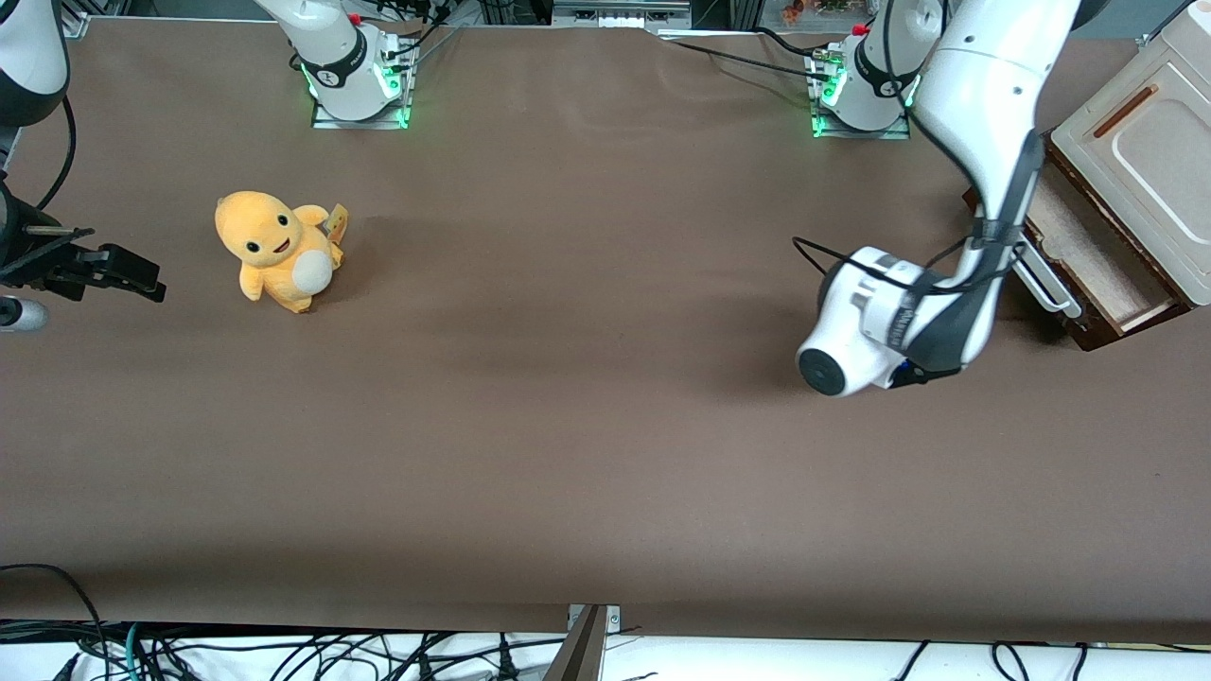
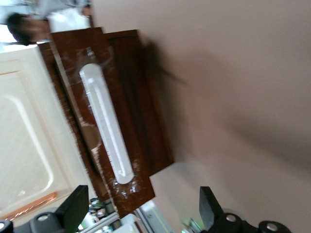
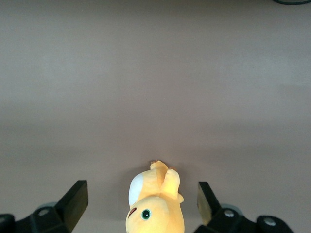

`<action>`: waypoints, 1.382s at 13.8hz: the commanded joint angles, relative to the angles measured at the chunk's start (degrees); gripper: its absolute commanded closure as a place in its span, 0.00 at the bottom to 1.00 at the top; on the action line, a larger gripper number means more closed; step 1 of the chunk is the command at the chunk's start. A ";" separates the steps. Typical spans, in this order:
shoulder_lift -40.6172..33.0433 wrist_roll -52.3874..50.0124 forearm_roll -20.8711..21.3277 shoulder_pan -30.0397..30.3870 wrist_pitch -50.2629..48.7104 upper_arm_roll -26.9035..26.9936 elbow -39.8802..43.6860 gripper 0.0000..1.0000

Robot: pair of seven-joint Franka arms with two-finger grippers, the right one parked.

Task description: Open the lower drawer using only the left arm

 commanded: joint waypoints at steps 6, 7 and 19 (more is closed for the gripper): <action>-5.48 15.68 -20.30 5.92 14.53 -0.39 3.93 0.00; -6.80 17.70 -23.72 6.70 15.32 -0.39 4.02 0.00; -27.01 40.13 -34.57 15.24 15.68 -0.47 3.05 0.00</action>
